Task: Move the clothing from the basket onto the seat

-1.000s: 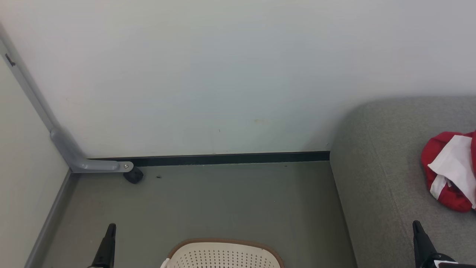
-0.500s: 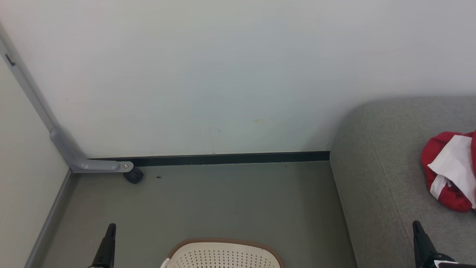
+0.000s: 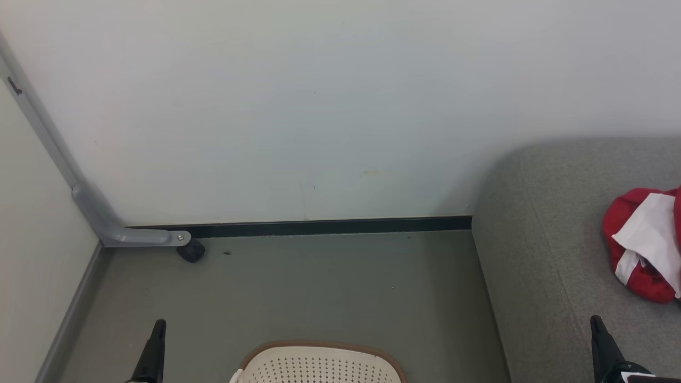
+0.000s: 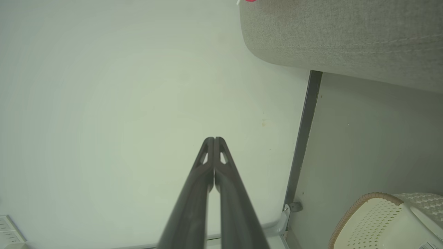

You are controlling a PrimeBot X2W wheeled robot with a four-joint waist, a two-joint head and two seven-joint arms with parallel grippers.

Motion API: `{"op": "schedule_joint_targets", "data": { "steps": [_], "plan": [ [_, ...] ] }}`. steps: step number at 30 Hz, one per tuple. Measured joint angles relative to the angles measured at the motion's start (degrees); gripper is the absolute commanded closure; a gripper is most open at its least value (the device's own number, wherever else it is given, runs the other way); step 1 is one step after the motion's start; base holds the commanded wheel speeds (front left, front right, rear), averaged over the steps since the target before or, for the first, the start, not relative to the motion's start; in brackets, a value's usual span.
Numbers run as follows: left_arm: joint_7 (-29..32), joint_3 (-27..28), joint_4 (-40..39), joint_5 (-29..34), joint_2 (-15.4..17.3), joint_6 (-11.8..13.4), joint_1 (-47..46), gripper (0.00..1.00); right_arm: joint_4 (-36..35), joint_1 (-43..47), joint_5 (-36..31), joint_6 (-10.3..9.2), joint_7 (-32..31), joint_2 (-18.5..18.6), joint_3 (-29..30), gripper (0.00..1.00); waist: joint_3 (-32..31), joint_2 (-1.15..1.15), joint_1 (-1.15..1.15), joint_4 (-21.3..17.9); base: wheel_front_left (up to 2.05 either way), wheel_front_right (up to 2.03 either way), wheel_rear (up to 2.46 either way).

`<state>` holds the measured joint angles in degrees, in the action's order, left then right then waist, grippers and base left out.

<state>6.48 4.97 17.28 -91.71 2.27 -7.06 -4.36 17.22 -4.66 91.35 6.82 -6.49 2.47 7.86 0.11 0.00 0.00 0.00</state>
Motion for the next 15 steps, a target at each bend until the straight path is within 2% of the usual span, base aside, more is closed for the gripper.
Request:
{"op": "schedule_joint_targets", "data": {
  "steps": [15],
  "plan": [
    [0.0,0.0,0.0,0.0,0.0,0.0,0.0,1.0,0.0,0.0,0.0,0.0,0.0,0.0,0.0,1.0,0.0,0.0,0.0,0.0,0.0,0.0,0.0]
  ]
}}
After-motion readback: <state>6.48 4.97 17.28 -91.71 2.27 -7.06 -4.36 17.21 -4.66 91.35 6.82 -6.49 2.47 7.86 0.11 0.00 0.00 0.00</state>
